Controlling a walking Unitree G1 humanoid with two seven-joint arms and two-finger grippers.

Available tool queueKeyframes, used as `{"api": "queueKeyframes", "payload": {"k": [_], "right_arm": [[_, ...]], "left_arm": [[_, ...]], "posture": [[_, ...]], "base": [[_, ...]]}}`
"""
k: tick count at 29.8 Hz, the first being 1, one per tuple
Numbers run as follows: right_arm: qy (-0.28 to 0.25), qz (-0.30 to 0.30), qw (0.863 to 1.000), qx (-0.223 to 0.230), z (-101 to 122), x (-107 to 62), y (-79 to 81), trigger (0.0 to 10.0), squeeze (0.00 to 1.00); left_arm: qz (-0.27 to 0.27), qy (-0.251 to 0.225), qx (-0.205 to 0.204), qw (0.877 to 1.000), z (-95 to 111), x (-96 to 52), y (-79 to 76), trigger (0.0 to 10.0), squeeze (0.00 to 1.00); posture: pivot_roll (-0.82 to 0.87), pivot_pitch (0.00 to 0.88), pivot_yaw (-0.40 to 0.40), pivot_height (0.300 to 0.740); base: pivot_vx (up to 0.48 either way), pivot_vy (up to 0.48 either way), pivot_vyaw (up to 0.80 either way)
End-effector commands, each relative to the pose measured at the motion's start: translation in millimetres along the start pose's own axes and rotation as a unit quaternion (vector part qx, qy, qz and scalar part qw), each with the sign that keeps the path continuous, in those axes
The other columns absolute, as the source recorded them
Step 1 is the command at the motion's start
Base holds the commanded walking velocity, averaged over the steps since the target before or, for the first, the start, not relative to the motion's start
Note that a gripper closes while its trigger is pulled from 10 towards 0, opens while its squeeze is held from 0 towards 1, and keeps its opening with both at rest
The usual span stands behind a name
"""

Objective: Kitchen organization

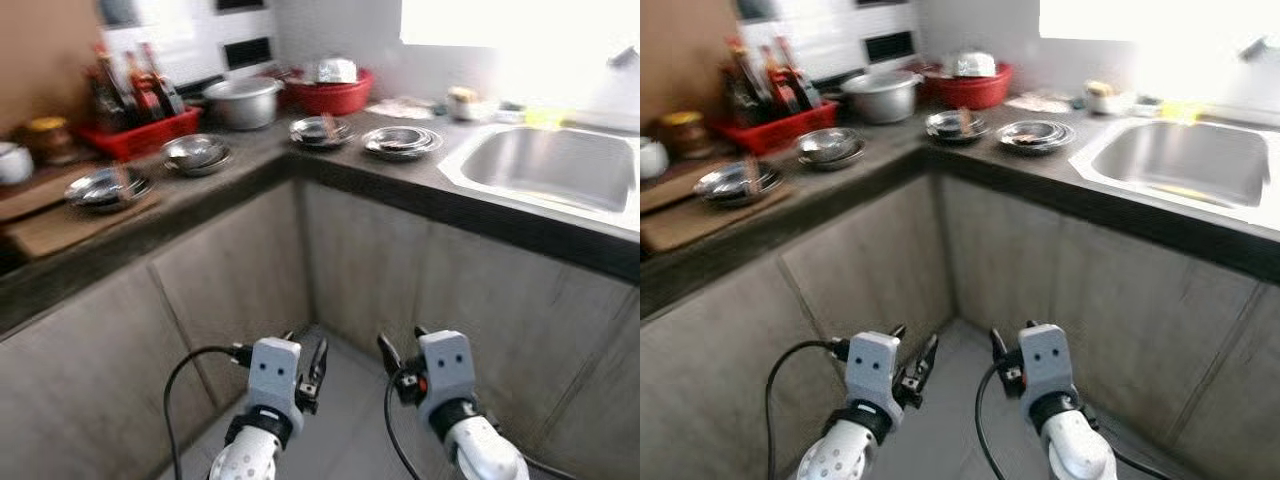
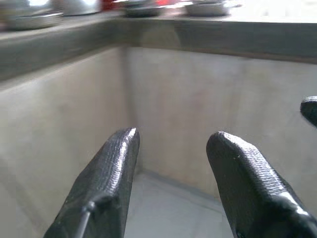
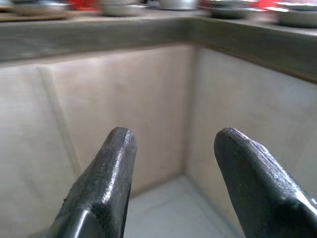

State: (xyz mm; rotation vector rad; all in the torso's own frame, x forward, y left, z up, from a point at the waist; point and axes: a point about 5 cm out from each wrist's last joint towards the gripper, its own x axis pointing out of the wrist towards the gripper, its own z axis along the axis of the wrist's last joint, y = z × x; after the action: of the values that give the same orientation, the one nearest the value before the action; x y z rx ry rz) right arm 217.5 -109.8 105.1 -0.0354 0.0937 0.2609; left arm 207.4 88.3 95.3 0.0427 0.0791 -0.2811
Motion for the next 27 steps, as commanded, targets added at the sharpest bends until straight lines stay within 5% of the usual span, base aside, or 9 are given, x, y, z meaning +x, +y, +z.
{"api": "queueKeyframes", "payload": {"k": [1,19,27], "right_arm": [[-0.011,0.011,1.000,0.001,4.8,2.8,5.5,10.0,0.00],[-0.004,0.007,1.000,0.005,1.6,3.9,4.5,10.0,0.00],[-0.008,-0.011,1.000,0.013,2.5,6.1,-0.2,10.0,0.00]], "left_arm": [[0.009,0.000,0.008,1.000,0.6,0.2,5.9,10.0,0.00],[0.013,0.000,0.009,1.000,0.5,0.9,6.9,10.0,0.00],[0.013,0.001,0.008,1.000,0.2,0.8,6.5,10.0,0.00]], "posture": [[0.03,0.000,0.001,0.740],[0.03,0.000,0.001,0.740],[0.03,0.000,0.001,0.740]], "base": [[0.259,0.000,0.80],[0.277,0.000,0.80],[0.286,0.000,0.00]]}}
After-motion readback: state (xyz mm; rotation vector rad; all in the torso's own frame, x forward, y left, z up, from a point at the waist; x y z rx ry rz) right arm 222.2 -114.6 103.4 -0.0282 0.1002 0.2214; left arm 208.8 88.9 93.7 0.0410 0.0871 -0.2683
